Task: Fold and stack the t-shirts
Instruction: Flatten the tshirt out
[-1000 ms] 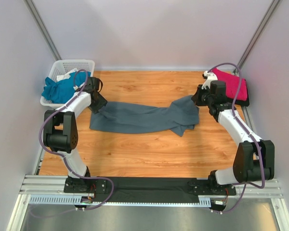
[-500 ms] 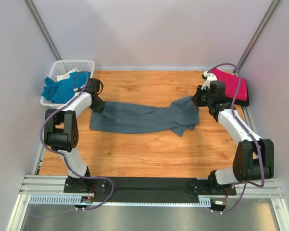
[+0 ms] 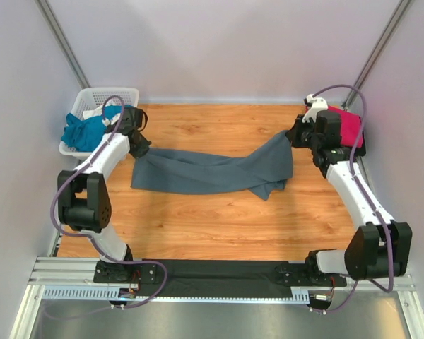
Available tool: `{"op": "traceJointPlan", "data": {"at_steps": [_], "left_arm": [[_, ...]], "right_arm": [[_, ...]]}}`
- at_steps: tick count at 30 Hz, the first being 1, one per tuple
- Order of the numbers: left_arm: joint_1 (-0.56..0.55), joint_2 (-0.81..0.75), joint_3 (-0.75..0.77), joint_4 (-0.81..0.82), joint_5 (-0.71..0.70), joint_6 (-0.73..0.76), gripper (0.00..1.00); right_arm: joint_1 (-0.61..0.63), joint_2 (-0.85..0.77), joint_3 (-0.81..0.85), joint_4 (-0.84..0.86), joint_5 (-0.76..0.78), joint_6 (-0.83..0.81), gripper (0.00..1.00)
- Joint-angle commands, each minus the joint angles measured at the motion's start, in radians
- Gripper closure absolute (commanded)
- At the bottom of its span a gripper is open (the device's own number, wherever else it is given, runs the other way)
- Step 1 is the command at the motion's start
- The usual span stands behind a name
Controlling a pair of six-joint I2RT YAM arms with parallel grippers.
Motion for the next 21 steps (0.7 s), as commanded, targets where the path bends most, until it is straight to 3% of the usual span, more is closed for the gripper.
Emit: {"op": "traceJointPlan", "data": {"at_steps": [1, 9, 21], "left_arm": [[0.0, -0.157, 0.089, -0.011, -0.061, 0.054, 1.0], [-0.028, -0.277, 0.297, -0.097, -0.197, 0.205, 1.0], [-0.026, -0.55, 0.316, -0.185, -0.319, 0.172, 1.0]], "right_arm": [[-0.002, -0.128, 0.134, 0.038, -0.007, -0.035, 1.0], [-0.001, -0.229, 0.332, 0.051, -0.002, -0.118, 0.99], [-0.002, -0.439, 0.432, 0.016, 0.097, -0.243, 1.0]]}}
